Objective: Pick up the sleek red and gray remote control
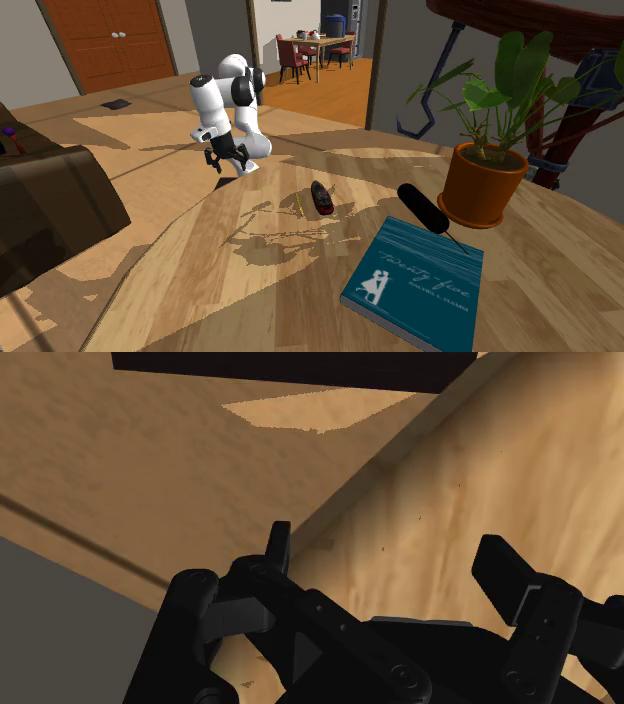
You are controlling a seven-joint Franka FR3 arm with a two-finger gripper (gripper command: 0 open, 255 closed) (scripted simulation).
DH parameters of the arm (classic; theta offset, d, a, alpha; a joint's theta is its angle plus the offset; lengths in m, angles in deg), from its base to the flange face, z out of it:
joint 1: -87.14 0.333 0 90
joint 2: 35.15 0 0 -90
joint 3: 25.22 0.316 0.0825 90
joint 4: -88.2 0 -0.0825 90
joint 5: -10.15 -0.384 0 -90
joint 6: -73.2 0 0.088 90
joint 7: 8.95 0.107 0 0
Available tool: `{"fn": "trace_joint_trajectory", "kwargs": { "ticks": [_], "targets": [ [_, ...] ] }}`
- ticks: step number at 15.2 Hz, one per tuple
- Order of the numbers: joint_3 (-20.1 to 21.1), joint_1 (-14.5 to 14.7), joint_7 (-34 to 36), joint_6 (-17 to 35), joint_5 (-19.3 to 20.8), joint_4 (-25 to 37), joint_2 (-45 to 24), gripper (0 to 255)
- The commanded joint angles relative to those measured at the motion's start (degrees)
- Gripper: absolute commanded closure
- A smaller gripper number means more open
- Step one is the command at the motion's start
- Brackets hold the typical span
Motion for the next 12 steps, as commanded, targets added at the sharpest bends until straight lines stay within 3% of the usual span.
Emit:
{"fn": "trace_joint_trajectory", "kwargs": {
  "ticks": [1, 12],
  "targets": [
    [0.00, 0.00, 0.00, 0.00, 0.00, 0.00, 0.00, 0],
    [12.14, 4.36, 13.19, 4.85, -5.55, 12.30, -14.54, 0]
  ]
}}
